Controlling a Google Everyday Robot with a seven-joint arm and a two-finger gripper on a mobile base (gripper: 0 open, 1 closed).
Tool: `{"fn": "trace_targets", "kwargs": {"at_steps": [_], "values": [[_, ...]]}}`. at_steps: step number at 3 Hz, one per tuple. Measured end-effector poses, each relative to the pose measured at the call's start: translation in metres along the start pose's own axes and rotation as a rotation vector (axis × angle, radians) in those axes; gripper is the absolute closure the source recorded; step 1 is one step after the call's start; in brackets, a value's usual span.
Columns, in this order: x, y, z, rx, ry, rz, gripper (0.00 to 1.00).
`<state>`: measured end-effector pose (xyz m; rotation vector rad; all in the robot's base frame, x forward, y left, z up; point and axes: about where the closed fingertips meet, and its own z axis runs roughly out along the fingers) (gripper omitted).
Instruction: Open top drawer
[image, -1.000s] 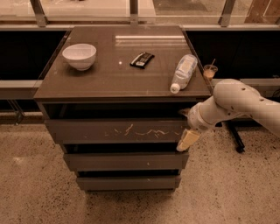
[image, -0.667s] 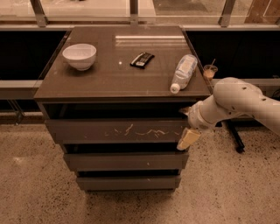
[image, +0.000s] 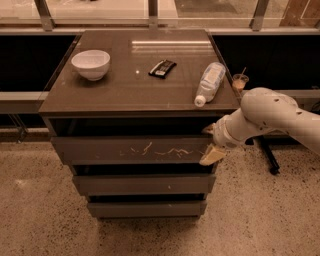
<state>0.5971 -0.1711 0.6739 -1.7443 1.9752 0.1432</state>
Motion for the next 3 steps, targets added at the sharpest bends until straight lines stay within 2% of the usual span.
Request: {"fn": "trace_targets", "kwargs": {"at_steps": [1, 2, 3], "values": [[-0.0018, 0.0013, -0.0021, -0.011, -0.011, -0.011, 0.34], [-0.0039, 0.0044, -0.0028, -0.031, -0.020, -0.026, 0.45], [-0.0050, 0.0060, -0.0015, -0.044, -0.021, -0.034, 0.45]]}}
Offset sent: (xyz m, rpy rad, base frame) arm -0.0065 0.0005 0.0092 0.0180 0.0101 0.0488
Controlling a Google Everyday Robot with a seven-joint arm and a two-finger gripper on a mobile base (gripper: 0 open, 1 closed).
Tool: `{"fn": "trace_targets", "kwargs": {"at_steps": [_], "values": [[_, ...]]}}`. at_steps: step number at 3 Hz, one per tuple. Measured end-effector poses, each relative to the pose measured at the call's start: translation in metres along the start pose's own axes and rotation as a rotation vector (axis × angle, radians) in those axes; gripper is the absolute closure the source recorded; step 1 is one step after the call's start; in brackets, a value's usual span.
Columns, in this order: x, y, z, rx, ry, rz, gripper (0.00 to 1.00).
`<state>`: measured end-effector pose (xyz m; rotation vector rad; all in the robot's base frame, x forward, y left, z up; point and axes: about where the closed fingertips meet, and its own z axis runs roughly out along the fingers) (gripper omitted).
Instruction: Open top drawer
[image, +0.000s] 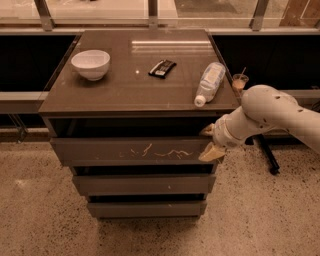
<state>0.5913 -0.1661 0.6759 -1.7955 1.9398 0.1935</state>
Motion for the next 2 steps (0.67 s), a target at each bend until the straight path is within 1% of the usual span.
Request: {"fn": "trace_targets", "kwargs": {"at_steps": [1, 2], "values": [[-0.0008, 0.0025, 0.0017, -0.019, -0.004, -0.007, 0.43], [-0.0018, 0.0099, 0.0027, -0.052, -0.013, -0.009, 0.40]]}}
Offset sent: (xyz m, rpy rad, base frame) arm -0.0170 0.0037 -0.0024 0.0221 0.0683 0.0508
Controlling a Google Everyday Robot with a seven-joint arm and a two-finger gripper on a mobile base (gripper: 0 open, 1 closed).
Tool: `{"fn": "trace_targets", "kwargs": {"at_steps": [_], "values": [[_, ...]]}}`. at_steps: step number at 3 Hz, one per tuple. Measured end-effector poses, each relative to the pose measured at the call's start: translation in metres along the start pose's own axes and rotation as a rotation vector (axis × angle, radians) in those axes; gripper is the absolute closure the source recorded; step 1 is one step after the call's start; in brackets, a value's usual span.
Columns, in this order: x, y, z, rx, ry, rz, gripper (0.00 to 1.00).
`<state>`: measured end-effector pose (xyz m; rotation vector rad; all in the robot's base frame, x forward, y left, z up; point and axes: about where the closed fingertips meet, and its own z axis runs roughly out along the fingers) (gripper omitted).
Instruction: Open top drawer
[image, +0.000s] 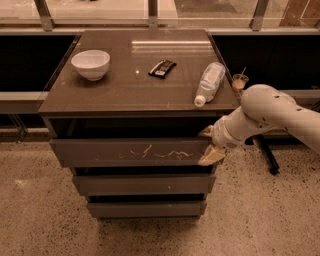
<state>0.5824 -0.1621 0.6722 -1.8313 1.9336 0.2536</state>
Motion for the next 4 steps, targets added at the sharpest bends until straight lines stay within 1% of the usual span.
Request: {"fn": "trace_targets", "kwargs": {"at_steps": [2, 3, 4], "values": [[-0.005, 0.032, -0.004, -0.127, 0.043, -0.039, 0.42], [-0.010, 0.040, -0.012, -0.149, 0.050, -0.058, 0.40], [-0.010, 0.041, -0.012, -0.150, 0.050, -0.058, 0.23]]}}
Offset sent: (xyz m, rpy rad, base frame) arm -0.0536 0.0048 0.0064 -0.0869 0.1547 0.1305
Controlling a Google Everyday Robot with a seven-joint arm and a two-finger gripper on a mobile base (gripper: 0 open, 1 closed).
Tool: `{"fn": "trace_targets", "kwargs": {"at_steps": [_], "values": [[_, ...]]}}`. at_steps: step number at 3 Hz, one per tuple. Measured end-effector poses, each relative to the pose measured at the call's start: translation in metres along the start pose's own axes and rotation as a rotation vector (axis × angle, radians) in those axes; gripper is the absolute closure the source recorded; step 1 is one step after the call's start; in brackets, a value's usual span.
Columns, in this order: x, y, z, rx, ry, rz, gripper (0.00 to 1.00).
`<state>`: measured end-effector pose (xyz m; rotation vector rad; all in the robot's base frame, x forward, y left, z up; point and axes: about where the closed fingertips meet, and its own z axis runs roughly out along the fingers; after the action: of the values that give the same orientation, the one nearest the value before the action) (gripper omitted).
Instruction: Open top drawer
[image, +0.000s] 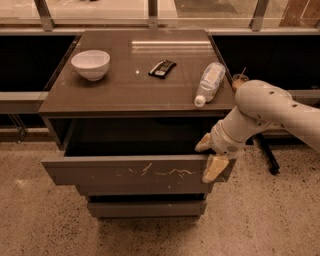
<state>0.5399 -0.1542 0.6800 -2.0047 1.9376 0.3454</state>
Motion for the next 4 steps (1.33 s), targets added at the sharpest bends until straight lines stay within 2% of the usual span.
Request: {"fn": "trace_targets", "kwargs": {"at_steps": [1, 2, 4], "values": [[0.000, 0.000, 0.000, 0.000, 0.000, 0.000, 0.01], [0.000, 0.000, 0.001, -0.003, 0.002, 0.000, 0.00], [-0.010, 0.035, -0.013, -0.150, 0.124, -0.008, 0.43]]}}
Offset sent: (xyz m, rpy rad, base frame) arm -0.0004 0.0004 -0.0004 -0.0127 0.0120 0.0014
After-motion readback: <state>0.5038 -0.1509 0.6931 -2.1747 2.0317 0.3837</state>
